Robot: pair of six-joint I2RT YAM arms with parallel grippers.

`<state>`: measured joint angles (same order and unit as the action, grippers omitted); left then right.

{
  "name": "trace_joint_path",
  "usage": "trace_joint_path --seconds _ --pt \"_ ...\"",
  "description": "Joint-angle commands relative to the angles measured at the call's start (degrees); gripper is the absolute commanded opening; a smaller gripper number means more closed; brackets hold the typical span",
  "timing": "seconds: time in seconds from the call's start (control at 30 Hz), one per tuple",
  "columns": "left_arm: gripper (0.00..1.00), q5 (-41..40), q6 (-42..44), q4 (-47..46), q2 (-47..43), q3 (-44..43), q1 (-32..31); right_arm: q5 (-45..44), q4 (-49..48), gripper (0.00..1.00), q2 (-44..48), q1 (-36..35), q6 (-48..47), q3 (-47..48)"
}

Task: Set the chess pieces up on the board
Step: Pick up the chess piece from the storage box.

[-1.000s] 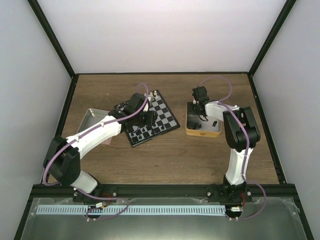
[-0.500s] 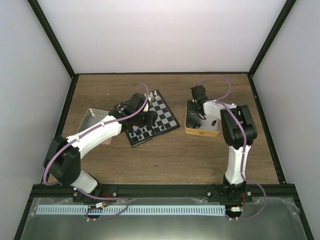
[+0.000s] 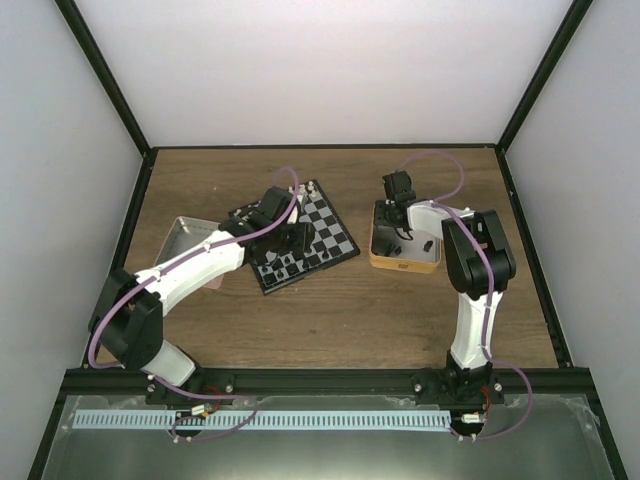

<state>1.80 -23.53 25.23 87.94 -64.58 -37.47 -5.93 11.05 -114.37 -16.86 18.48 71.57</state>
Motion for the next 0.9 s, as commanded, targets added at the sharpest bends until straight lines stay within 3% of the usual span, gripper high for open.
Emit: trace_joint_path --seconds 0.0,0.2,0.33,0.53,0.73,0.87 --pt "0.51 0.4 0.42 -0.92 0.4 0.07 0.21 0.98 0.17 0.48 0.3 -0.4 0.73 1.12" --pt "0.51 0.22 0.42 -0.8 0.3 0.23 0.21 -2.8 0.07 0.44 -2.57 -0.44 2.66 2.5" --pt "0.51 0.46 0.27 -1.02 0.28 0.24 0.21 -4.94 -0.12 0.3 -3.34 -0.53 4.27 2.36" --pt "0.51 0.41 0.0 -1.38 -0.59 0.62 0.21 -2.94 1.54 0.25 0.09 -0.64 4.59 0.07" --pt "0.51 0.76 -0.26 -2.78 -1.3 1.61 0.21 0.25 4.1 0.09 0.68 -0.64 3.8 -0.41" --pt "0.51 0.66 -0.13 -2.82 -2.12 2.38 0.21 -0.21 5.31 0.05 0.06 -0.69 4.16 0.4"
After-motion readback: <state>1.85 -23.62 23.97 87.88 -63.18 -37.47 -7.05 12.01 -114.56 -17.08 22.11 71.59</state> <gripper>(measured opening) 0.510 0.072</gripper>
